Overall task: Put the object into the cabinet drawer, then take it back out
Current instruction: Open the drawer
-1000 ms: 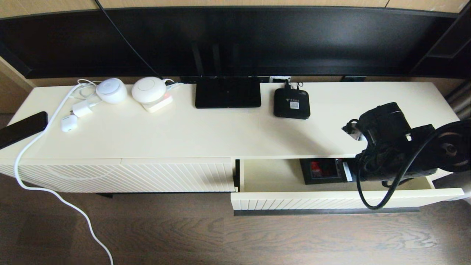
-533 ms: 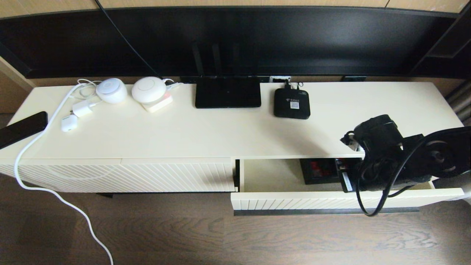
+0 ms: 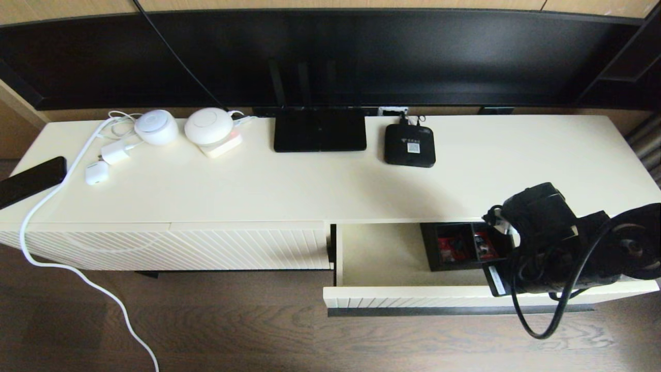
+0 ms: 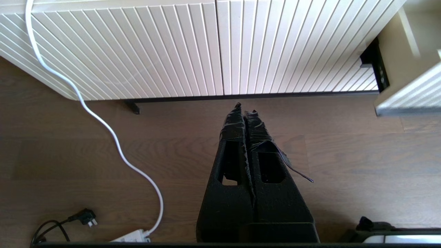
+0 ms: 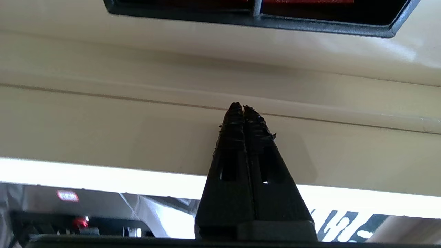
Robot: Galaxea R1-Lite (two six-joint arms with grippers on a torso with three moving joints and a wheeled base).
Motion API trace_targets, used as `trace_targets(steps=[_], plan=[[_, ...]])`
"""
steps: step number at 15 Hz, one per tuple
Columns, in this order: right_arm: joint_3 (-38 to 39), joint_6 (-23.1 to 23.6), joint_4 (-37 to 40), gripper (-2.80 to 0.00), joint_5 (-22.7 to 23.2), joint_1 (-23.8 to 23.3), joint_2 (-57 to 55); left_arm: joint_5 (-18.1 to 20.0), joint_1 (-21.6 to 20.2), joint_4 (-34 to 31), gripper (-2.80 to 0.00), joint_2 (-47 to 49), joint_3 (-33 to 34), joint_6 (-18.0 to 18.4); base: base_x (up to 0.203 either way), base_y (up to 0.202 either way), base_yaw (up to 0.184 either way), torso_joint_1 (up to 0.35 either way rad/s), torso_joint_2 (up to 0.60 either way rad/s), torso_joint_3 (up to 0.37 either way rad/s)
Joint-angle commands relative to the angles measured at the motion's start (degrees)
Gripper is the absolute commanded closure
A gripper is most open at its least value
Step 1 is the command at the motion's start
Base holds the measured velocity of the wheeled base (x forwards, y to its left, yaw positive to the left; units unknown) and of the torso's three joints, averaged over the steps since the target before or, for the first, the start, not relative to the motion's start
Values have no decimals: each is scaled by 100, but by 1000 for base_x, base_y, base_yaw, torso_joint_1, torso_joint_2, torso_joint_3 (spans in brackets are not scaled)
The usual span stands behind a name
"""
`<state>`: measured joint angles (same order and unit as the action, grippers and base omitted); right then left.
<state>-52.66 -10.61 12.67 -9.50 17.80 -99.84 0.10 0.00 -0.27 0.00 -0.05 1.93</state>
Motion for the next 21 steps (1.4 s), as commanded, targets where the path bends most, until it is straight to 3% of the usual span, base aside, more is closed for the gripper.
trace_targets(steps=[1, 12, 16, 21], plan=[[334, -16, 87, 0, 14, 67, 144, -1, 0, 0, 0, 9, -3, 1, 0, 0, 0, 0, 0, 0], [1636, -73, -1, 0, 71, 514, 738, -1, 0, 0, 0, 9, -4, 1, 0, 0, 0, 0, 0, 0], [1608, -65, -384, 0, 34, 455, 719, -1, 0, 0, 0, 9, -4, 1, 0, 0, 0, 0, 0, 0], [875, -5, -408, 0, -324, 292, 1323, -1, 0, 0, 0, 9, -4, 1, 0, 0, 0, 0, 0, 0]])
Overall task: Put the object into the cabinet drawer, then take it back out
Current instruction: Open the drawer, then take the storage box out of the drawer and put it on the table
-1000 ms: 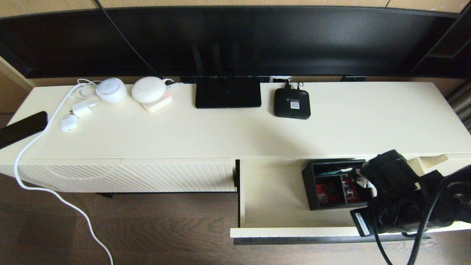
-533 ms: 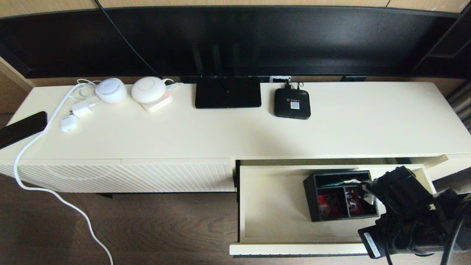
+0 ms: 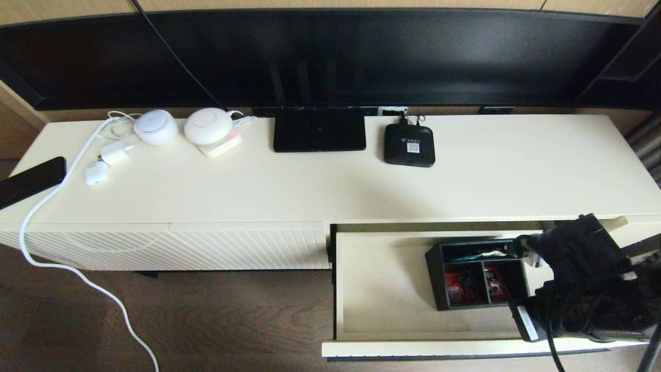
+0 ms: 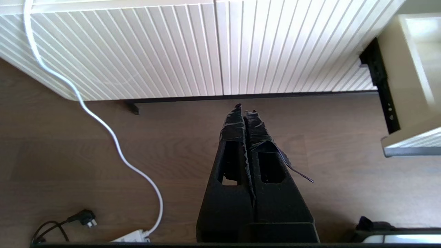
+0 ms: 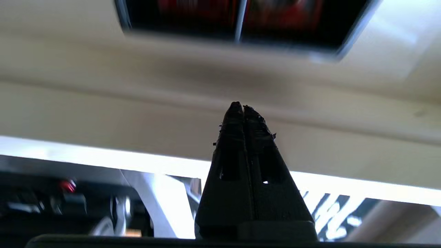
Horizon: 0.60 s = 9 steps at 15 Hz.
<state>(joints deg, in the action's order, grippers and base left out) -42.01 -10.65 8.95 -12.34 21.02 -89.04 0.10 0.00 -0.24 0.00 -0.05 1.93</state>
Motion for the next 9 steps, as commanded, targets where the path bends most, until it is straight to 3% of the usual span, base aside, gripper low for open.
trace_targets(steps=[1, 3, 4, 9], plan=[[-278, 2, 120, 0, -86, -55, 288, -1, 0, -2, 0, 9, 2, 1, 0, 0, 0, 0, 0, 0], [-265, -32, 353, 0, -136, -54, 273, -1, 0, -2, 0, 9, 3, 1, 0, 0, 0, 0, 0, 0], [-282, -74, 353, -280, -119, -54, 232, -1, 0, -2, 0, 9, 4, 1, 0, 0, 0, 0, 0, 0], [-528, -343, 319, -280, -92, -54, -265, -1, 0, -2, 0, 9, 5, 1, 0, 0, 0, 0, 0, 0]])
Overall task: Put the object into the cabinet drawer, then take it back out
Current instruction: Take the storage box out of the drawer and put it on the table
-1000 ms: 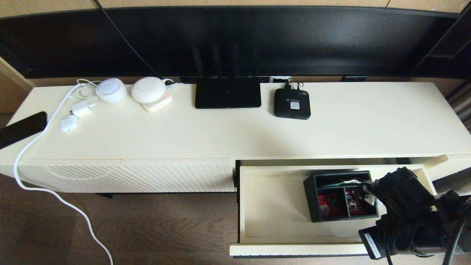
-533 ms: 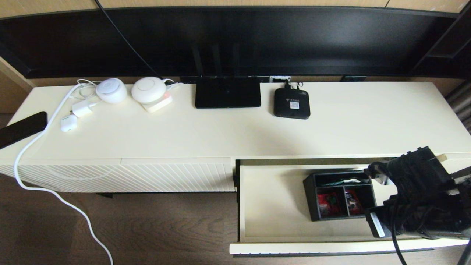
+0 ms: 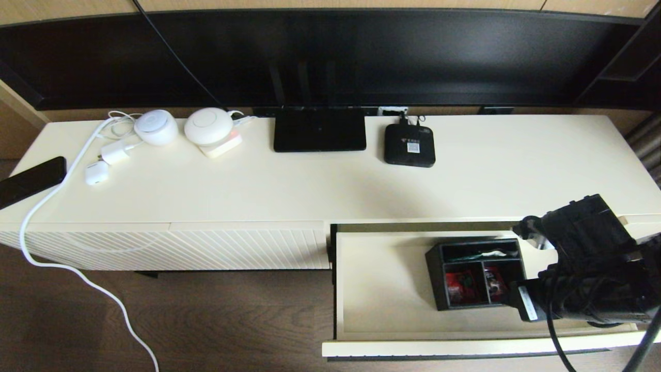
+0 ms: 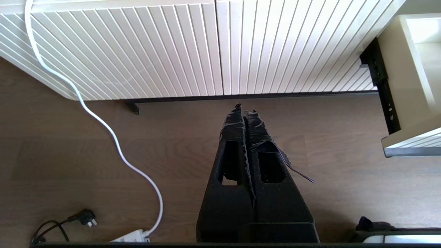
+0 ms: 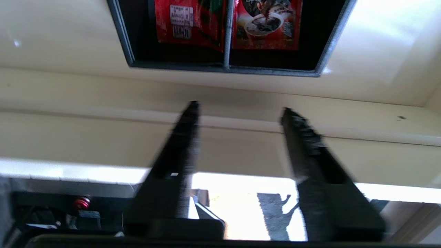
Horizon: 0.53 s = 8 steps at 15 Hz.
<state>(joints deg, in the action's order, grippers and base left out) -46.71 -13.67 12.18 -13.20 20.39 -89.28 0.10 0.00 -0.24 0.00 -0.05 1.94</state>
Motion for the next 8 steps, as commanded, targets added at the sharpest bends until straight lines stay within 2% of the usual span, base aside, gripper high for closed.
trace_targets(steps=[1, 8], plan=[[-68, -50, -11, -280, -1, 8, -341, -1, 0, 3, 0, 1, 0, -1, 0, 0, 0, 0, 0, 0], [-556, -85, -60, -280, 18, 0, -1254, -1, 0, 0, 0, 1, 3, -1, 0, 0, 0, 0, 0, 0]])
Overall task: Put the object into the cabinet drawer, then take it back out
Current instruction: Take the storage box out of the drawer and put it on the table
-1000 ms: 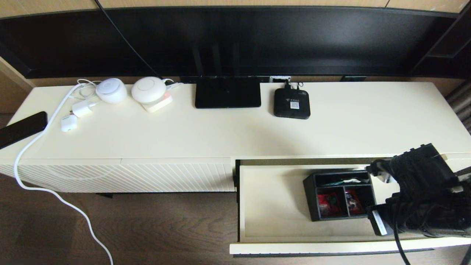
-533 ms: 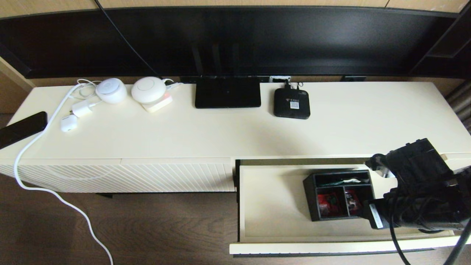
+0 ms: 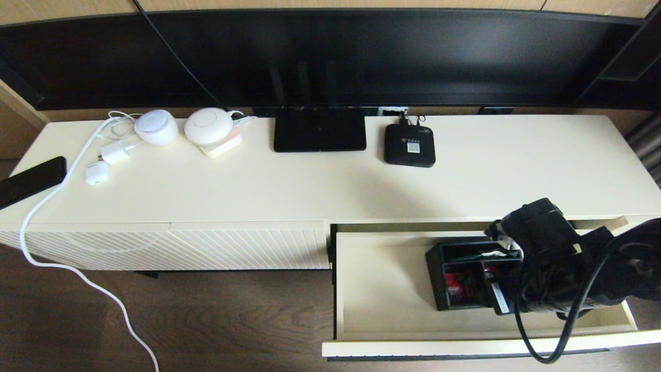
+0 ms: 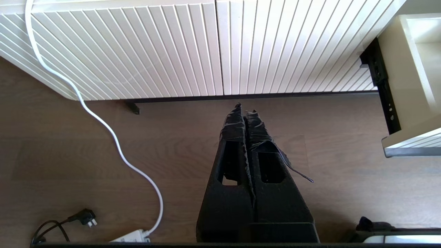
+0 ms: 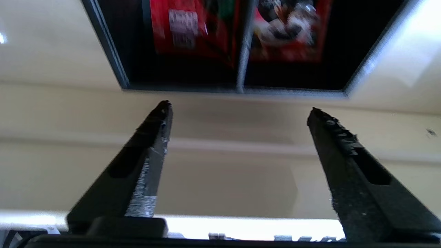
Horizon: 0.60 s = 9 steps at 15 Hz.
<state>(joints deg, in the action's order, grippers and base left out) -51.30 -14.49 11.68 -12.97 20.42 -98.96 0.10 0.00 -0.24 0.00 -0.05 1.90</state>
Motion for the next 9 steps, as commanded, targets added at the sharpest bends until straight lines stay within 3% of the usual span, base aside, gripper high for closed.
trace_targets(steps=[1, 9], plan=[[-165, 5, -101, -280, -10, -10, -406, -1, 0, 5, 0, 9, -3, 3, 0, 0, 0, 0, 0, 0], [-319, 8, -429, -280, -21, -230, -906, -1, 0, -2, 0, 6, -1, 3, 0, 0, 0, 0, 0, 0]])
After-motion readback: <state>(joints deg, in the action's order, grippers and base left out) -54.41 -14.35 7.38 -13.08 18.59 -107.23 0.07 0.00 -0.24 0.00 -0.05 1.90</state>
